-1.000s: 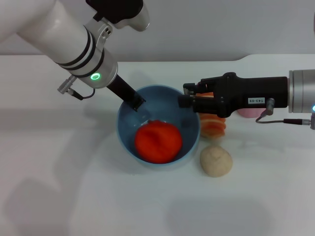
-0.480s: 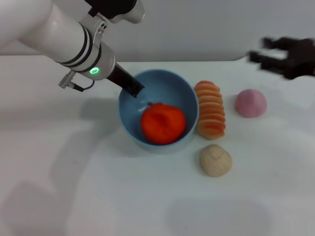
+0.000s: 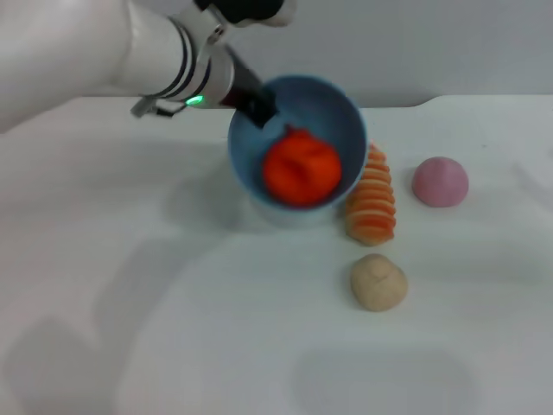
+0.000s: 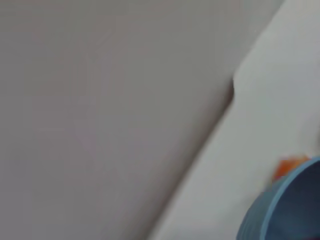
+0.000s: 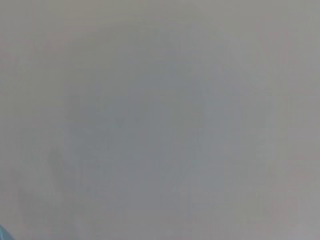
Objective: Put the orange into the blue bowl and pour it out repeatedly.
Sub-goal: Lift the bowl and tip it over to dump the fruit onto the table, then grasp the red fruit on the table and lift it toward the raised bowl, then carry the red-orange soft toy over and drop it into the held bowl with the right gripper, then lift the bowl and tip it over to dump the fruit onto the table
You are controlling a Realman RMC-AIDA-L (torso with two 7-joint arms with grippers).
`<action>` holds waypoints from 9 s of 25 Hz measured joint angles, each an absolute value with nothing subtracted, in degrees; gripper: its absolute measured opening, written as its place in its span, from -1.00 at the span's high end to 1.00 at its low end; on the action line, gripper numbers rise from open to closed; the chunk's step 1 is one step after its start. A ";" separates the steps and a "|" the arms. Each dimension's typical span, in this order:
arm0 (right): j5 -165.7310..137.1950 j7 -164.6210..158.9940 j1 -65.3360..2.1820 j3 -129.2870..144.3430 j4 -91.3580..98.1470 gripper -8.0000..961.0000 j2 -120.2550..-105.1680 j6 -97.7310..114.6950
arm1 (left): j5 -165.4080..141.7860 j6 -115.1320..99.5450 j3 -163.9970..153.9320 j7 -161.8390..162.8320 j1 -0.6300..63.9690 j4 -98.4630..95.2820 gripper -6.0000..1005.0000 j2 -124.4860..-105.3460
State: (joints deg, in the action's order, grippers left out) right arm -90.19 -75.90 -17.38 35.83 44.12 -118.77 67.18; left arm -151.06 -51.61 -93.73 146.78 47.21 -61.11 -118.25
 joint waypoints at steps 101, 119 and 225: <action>-108.68 -113.45 -39.84 77.50 32.53 -0.42 -119.35 59.45 | -155.33 -55.76 -84.33 155.76 47.61 -61.74 0.99 -118.17; -108.18 -108.97 -37.12 79.54 37.44 0.45 -119.34 60.15 | -155.39 -55.62 -84.67 155.87 47.54 -61.31 0.99 -118.31; -89.95 -93.00 -21.50 44.01 50.50 -0.62 -118.45 78.73 | -144.05 -44.37 -93.95 142.81 43.08 -62.46 0.99 -118.11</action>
